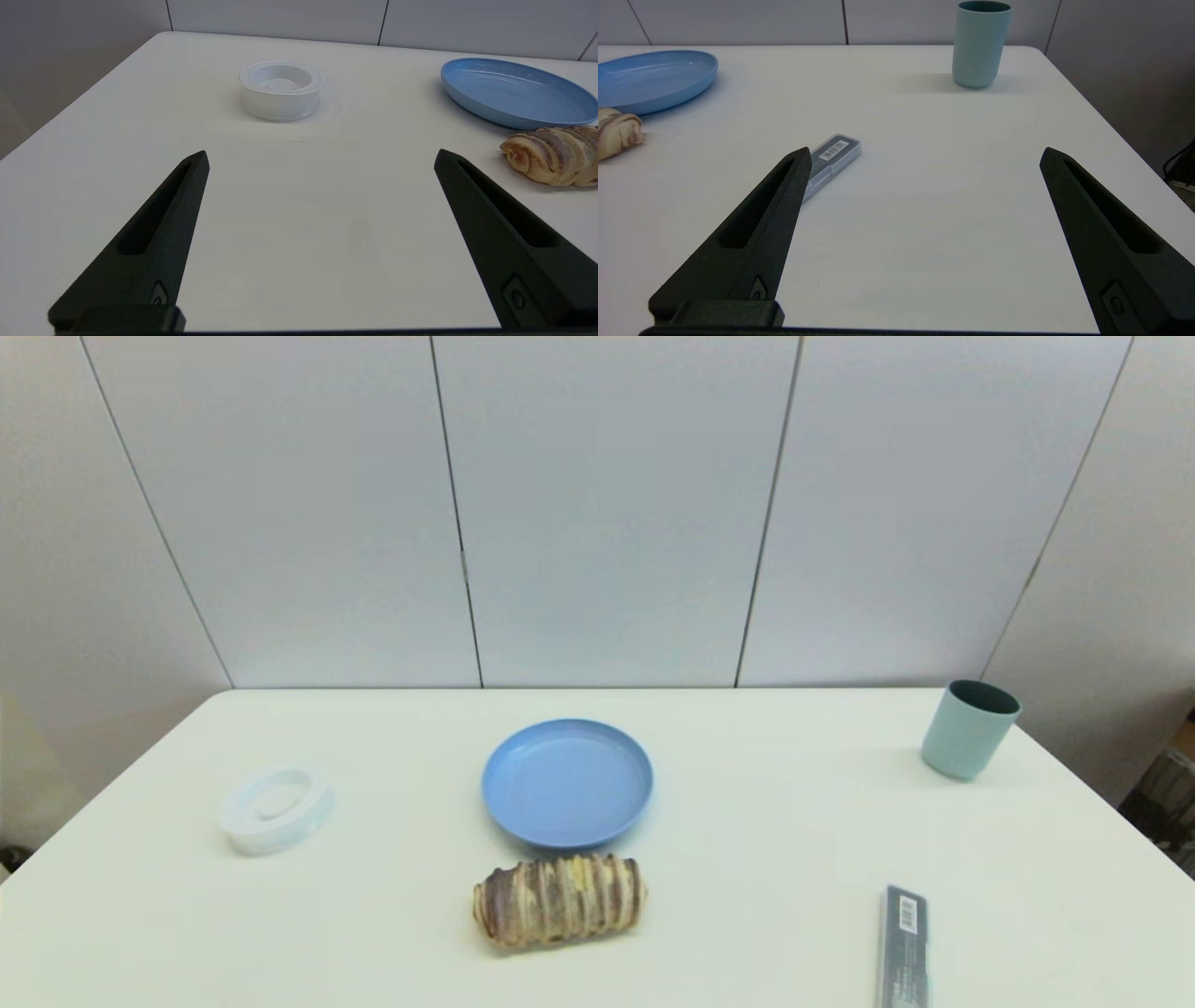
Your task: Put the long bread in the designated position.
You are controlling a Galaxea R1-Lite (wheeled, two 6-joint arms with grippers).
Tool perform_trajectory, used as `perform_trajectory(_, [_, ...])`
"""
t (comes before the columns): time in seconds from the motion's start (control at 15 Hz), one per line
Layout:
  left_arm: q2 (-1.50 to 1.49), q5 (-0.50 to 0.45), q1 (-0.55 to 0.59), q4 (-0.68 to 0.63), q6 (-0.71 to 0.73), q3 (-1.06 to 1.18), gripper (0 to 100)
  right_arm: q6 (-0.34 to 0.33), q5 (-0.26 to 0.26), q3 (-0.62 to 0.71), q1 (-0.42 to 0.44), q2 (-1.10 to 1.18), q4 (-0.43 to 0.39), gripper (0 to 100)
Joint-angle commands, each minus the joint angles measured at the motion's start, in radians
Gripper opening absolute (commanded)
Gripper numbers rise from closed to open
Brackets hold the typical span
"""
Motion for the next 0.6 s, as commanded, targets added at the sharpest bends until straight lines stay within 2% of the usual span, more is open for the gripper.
perform_trajectory(0.07, [0.002,0.0,0.0,0.0,-0.001,0.0,100,0.0,0.0,0.0,0.001,0.001,0.0,100])
perform_trajectory(0.6, [0.002,0.0,0.0,0.0,-0.001,0.0,100,0.004,-0.001,0.0,0.001,0.001,-0.001,100])
